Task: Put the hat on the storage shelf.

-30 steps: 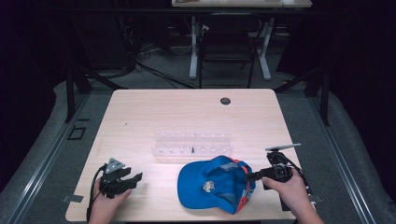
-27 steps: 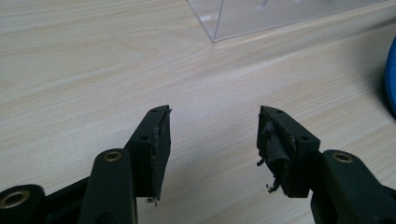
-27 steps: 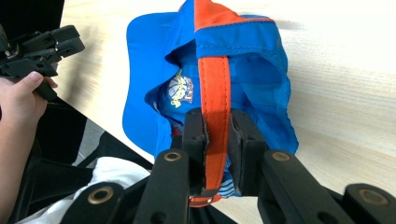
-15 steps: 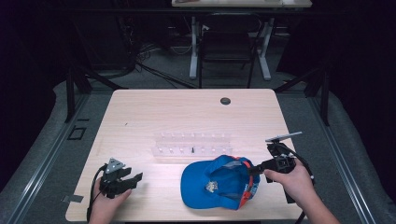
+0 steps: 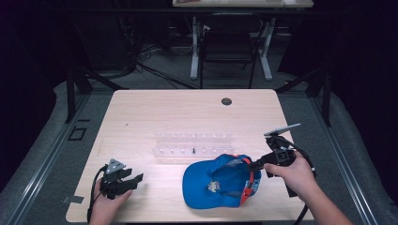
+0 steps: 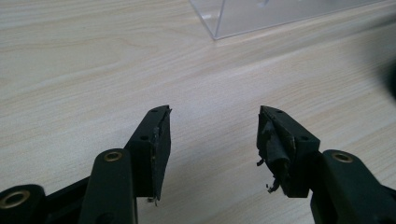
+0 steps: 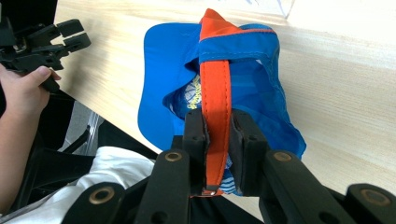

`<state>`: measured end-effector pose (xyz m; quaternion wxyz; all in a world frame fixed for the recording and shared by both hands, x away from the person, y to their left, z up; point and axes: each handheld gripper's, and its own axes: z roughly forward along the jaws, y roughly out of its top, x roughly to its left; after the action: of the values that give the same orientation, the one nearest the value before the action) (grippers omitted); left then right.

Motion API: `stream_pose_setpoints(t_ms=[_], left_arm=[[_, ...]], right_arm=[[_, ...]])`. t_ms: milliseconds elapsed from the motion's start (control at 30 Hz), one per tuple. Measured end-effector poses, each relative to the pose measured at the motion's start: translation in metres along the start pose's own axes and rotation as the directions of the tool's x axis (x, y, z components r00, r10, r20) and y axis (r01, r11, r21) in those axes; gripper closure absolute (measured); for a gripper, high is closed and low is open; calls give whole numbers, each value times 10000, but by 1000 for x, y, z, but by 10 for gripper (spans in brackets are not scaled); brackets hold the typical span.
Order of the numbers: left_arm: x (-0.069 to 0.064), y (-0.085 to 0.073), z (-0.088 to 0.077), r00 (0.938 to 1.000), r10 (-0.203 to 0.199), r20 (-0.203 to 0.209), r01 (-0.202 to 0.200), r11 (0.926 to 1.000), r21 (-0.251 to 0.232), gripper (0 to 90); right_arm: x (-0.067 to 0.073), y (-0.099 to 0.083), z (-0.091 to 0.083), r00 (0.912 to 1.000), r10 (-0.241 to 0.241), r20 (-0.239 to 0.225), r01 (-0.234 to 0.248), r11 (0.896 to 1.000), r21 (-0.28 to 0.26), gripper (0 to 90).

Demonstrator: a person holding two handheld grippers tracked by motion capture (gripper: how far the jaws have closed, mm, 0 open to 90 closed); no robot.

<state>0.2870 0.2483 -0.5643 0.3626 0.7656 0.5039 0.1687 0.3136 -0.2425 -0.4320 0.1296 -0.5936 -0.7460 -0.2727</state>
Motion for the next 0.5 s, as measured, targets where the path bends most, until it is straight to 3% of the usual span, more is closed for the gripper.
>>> stream_pose_setpoints(t_ms=[500], left_arm=[[0, 0, 0, 10000, 24, 24, -25, 10000, 16, 451]], right_arm=[[20, 17, -24, 10000, 22, -90, -21, 9999, 129, 780]])
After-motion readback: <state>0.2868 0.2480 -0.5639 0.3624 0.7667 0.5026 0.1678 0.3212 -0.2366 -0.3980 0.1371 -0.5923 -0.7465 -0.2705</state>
